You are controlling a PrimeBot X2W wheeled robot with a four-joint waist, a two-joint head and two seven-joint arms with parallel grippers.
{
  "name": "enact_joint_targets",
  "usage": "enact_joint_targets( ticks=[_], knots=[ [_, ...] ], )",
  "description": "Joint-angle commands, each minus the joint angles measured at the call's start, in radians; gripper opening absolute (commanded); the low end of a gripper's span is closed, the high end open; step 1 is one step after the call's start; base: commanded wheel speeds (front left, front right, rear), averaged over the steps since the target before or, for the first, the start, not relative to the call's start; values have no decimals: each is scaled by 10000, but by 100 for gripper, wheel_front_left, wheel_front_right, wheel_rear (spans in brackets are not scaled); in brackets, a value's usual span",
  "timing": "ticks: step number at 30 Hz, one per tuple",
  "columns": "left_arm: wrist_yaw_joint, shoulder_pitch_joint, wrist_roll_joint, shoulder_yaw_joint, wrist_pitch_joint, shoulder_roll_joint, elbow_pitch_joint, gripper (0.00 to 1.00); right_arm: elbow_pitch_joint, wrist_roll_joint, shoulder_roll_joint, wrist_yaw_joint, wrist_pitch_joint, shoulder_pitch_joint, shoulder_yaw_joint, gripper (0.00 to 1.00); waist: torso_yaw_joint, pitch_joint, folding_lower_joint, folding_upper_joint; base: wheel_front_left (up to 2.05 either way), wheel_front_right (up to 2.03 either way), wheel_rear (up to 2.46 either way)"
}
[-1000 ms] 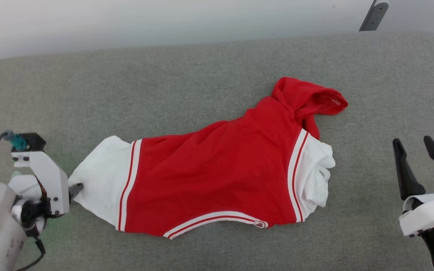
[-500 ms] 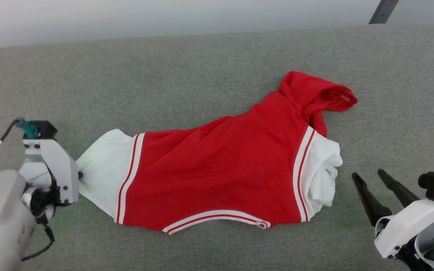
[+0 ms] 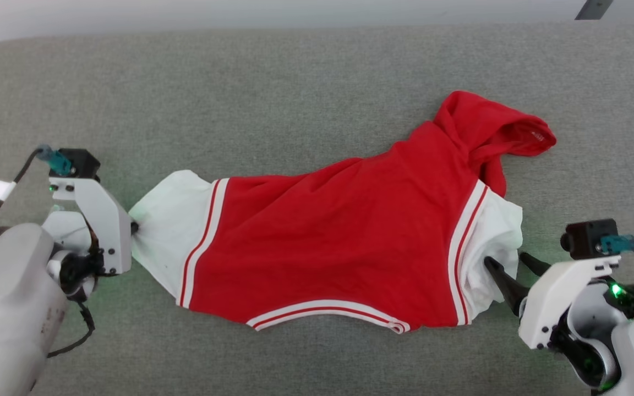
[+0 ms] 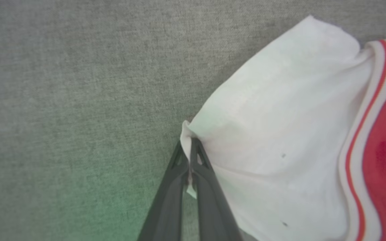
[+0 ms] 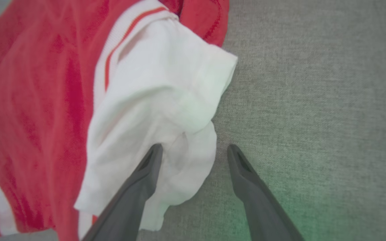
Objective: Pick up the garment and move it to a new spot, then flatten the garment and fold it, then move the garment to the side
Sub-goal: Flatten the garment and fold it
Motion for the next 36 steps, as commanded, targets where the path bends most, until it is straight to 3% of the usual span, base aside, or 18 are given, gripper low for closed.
enact_joint_targets(
  ticks=[1, 3, 5, 8, 23, 29, 36],
  knots=[
    [-4, 183, -46, -172, 23, -327, 113, 0, 310, -206, -6, -15, 172, -196, 168, 100, 92, 87, 0, 0, 0, 0, 0],
    [-6, 150, -69, -204, -3, -350, 149, 0, 773, -263, 45, -15, 403, -318, 253, 100, 126, 118, 0, 0, 0, 0, 0],
    [7, 108, -92, -247, -21, -385, 177, 0, 1120, -485, -31, -15, 640, -455, 495, 0, 168, 135, 0, 0, 0, 0, 0],
    [5, 111, -169, -313, -37, -397, 198, 0, 1297, -578, -84, -15, 630, -611, 568, 0, 205, 129, 0, 0, 0, 0, 0],
    [2, -1262, -123, -426, 455, -20, -346, 0, 113, 1231, 33, -17, 790, -2128, -1661, 0, 347, -1236, 0, 0, 0, 0, 0],
    [133, -2197, -32, -287, 578, 79, -702, 0, -46, 1067, 40, -15, 915, -3305, -1773, 0, 403, -1993, 0, 0, 0, 0, 0],
    [465, -3479, 279, -64, 123, 230, -926, 0, 721, 609, 235, -15, 268, -5120, -1868, 0, 349, -2421, 0, 0, 0, 0, 0]
  ],
)
